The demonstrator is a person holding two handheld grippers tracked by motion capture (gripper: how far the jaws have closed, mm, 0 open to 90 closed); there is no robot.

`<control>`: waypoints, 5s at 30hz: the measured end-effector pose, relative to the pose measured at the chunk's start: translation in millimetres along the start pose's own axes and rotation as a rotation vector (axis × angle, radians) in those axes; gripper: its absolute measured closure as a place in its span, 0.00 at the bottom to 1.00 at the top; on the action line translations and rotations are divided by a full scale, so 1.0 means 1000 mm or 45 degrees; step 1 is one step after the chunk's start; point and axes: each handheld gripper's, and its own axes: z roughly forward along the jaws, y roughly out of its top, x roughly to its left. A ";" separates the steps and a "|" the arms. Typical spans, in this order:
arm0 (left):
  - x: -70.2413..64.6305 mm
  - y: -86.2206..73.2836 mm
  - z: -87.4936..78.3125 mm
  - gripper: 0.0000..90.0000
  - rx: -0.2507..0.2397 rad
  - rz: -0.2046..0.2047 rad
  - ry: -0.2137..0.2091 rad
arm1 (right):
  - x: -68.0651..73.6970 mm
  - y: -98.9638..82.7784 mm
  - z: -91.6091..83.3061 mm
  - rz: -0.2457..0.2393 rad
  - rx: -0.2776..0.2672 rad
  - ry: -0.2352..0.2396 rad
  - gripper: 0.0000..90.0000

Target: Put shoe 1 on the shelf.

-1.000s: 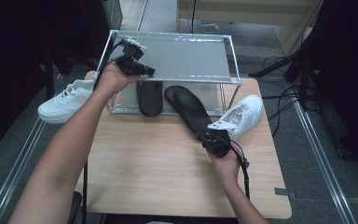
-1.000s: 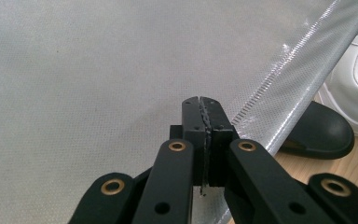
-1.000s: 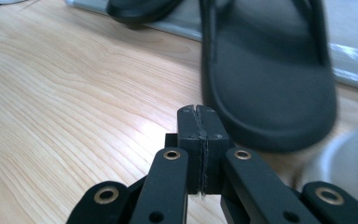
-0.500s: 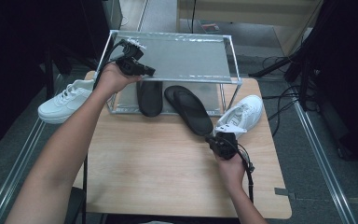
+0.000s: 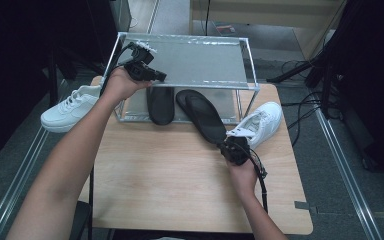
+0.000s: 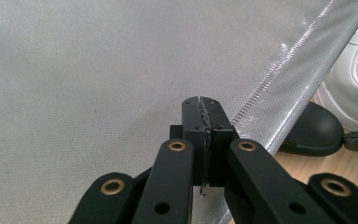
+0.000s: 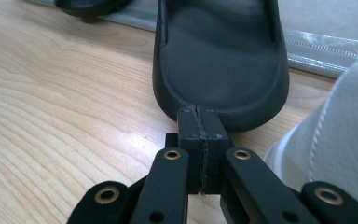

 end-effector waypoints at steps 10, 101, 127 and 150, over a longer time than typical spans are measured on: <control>0.000 0.000 0.000 1.00 -0.003 -0.001 -0.001 | -0.002 0.000 -0.003 -0.004 0.006 -0.036 1.00; 0.003 -0.001 0.000 0.99 -0.018 0.011 -0.017 | 0.064 0.081 0.108 -0.105 0.100 0.099 1.00; -0.051 -0.032 -0.059 0.78 -0.079 0.101 -0.139 | 0.052 0.049 0.004 -0.184 -0.051 0.383 0.83; -0.068 -0.103 -0.042 0.65 -0.065 0.014 -0.229 | 0.039 0.015 -0.042 -0.093 -0.123 0.414 0.42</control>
